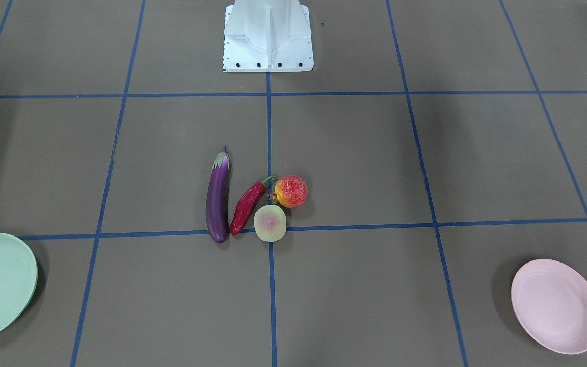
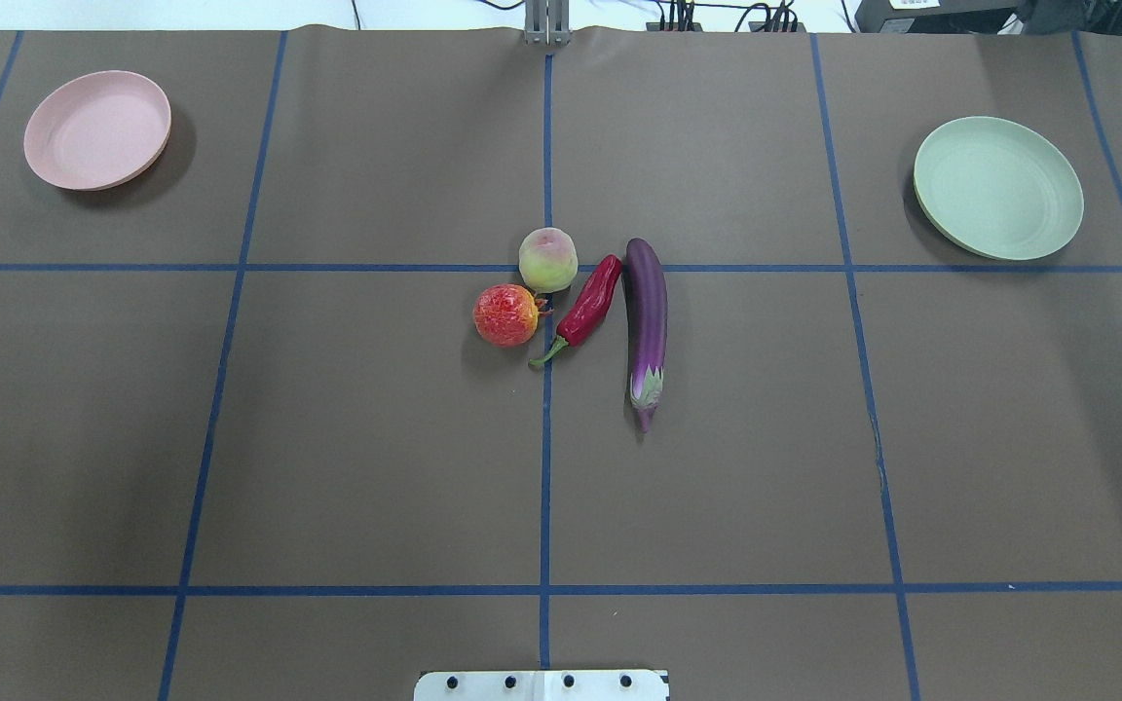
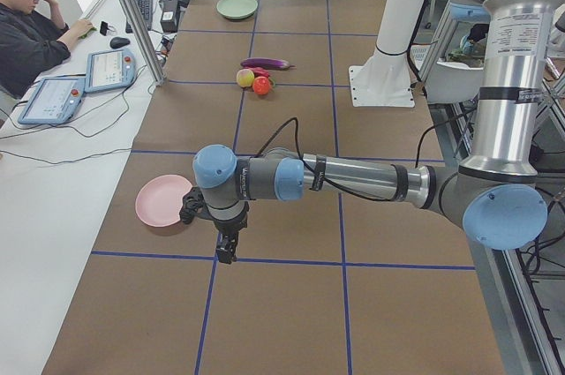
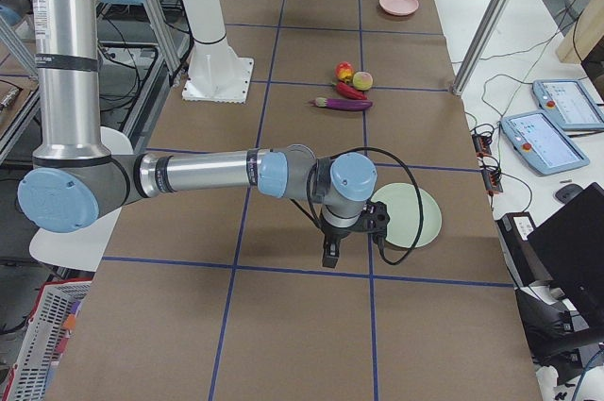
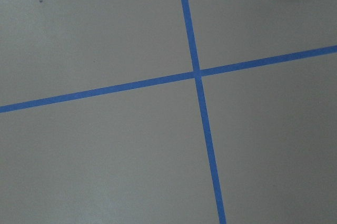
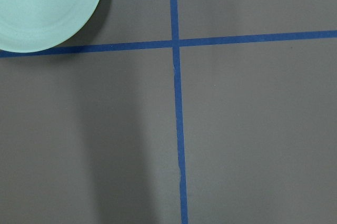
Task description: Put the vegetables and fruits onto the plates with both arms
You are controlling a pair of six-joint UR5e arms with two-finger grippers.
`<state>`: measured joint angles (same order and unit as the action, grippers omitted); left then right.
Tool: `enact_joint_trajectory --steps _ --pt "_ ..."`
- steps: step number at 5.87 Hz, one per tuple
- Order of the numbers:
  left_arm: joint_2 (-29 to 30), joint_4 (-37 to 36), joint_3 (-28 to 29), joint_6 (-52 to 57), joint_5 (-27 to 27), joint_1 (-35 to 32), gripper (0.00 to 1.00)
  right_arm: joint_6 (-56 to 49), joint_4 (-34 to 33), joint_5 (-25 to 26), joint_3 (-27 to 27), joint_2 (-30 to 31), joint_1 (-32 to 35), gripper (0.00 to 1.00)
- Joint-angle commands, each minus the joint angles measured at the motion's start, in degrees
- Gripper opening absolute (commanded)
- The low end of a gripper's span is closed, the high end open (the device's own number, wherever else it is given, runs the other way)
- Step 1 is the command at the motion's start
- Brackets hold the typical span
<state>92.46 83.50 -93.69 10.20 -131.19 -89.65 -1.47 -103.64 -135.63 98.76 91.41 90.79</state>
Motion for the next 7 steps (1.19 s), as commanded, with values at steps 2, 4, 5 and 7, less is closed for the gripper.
enact_joint_trajectory --steps 2,4,5,7 --pt "0.52 0.18 -0.44 0.0 0.5 0.09 1.0 0.24 0.02 -0.07 0.29 -0.44 0.0 1.0" --pt "1.5 -0.35 -4.89 0.0 0.06 0.09 1.0 0.33 0.02 -0.07 0.47 -0.7 0.0 1.0" --pt "1.58 0.34 -6.92 -1.22 -0.29 0.87 1.0 0.33 0.02 -0.16 0.64 -0.88 0.0 1.0" --pt "6.04 0.62 -9.48 -4.11 -0.02 3.94 1.0 0.33 0.02 -0.16 0.55 -1.06 -0.09 1.0"
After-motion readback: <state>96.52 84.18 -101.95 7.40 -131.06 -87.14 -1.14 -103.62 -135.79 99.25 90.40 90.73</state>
